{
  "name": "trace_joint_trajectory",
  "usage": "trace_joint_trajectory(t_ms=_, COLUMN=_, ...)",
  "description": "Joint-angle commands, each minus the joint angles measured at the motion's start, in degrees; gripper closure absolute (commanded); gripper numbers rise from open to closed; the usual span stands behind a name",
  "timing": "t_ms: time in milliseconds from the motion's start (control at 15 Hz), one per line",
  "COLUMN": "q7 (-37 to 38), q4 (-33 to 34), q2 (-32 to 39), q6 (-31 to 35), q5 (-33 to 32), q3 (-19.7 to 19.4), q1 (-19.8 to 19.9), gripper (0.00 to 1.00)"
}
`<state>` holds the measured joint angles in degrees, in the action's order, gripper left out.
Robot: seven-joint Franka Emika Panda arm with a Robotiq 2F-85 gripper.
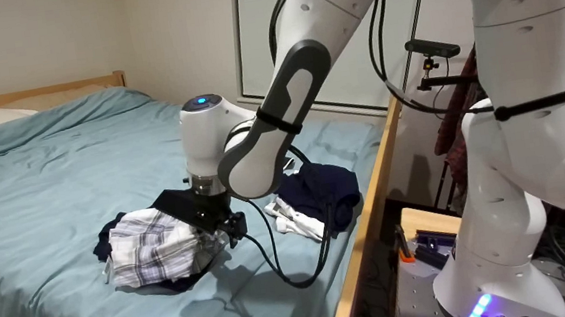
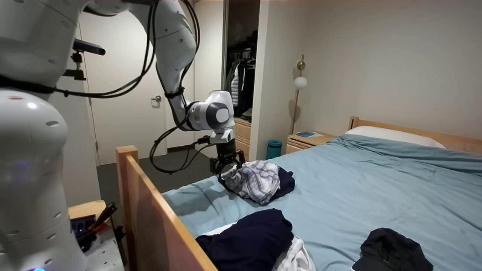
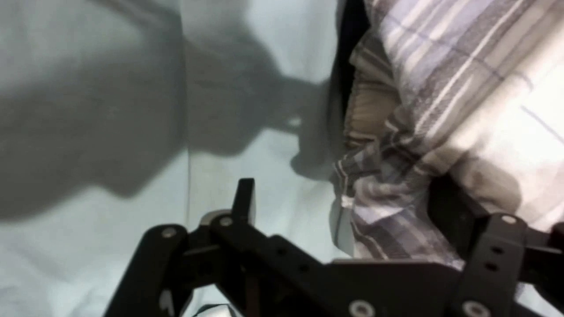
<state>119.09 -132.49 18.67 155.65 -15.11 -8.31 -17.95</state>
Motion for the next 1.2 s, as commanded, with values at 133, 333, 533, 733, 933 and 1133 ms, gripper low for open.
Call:
trace_joint_trajectory(t_ms=133, q7=9.31, q4=-0.10, q2=2.34, q6=10.53, q5=-12.52, q3=-6.20, q1=-3.71, gripper=0.00)
trace_joint_trajectory(t_ms=333, q7=9.56, q4=-0.55, q2=4.30, q6=15.40, q5=-13.18, q3=-7.96, q1=-4.45, gripper=0.00)
trace_joint_trajectory(t_ms=533, q7=8.53, q4=-0.62, q2=5.91, q6=18.05, q5=-12.47, q3=-8.95, q1=-4.85, gripper=0.26)
trace_joint_trajectory(t_ms=733, q7=7.70, q4=-0.64, q2=6.61, q6=18.64, q5=-12.13, q3=-9.20, q1=-4.82, gripper=0.46)
trace_joint_trajectory(t_ms=933, q7=6.35, q4=-0.65, q2=6.33, q6=17.94, q5=-11.77, q3=-8.20, q1=-3.96, gripper=0.67)
trace_joint_trajectory(t_ms=1133, q7=3.90, q4=-0.77, q2=5.20, q6=15.98, q5=-11.24, q3=-6.45, q1=-2.54, gripper=0.86)
